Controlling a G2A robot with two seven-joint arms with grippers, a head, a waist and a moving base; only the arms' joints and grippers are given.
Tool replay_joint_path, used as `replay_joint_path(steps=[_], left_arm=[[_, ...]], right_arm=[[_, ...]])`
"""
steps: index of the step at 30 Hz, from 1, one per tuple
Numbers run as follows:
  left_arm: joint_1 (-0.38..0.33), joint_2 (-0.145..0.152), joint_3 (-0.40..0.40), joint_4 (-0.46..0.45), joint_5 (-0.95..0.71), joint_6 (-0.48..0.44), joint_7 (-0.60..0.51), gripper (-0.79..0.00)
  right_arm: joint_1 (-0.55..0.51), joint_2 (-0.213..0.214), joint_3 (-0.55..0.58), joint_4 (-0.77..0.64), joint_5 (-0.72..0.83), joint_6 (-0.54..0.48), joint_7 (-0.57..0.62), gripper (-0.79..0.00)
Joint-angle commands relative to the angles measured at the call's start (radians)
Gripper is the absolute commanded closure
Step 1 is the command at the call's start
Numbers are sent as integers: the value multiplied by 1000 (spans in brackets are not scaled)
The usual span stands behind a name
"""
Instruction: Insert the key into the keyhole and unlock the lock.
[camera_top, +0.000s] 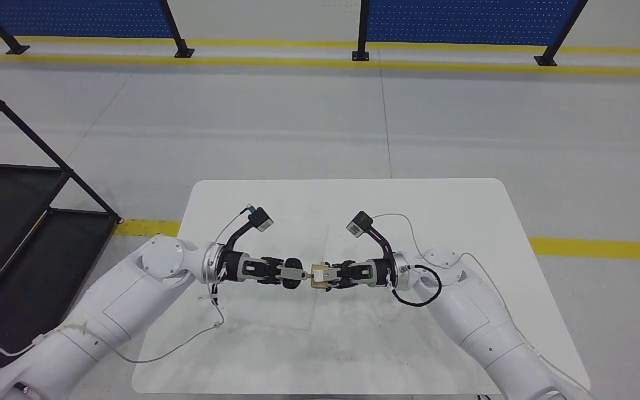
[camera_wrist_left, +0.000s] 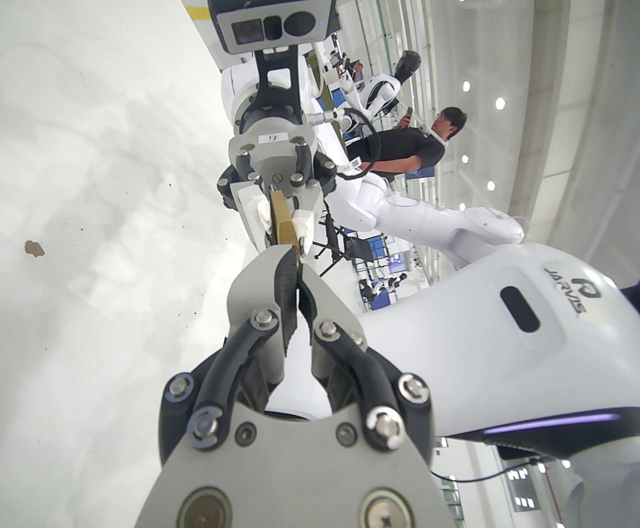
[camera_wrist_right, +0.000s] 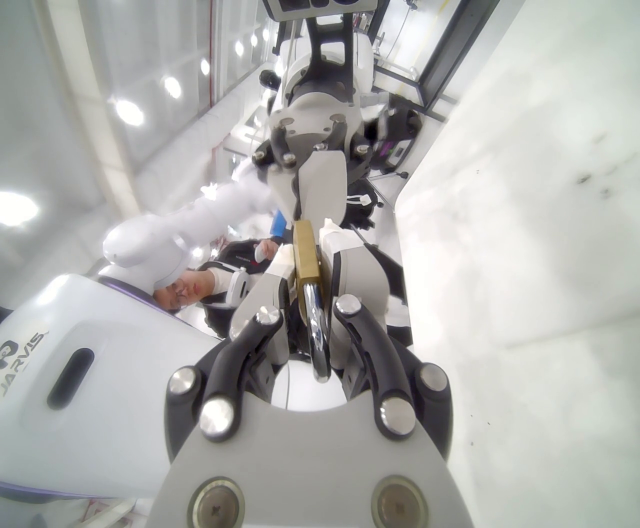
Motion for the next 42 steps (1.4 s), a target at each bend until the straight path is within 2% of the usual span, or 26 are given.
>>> replay_joint_path(steps=[1,21,34,42], left_arm=[[4,-2,-4,-2,-1,3,0,0],[16,-35,-27,14,-3,51,-25,0],[43,-43,-72,-9,111,-19,14,0],[84,-38,-119,-53,272,-30,123,0]], right_arm=[[0,0,0,0,0,0,0,0],[0,0,0,0,0,0,0,0],[0,0,0,0,0,0,0,0],[0,0,0,0,0,0,0,0]])
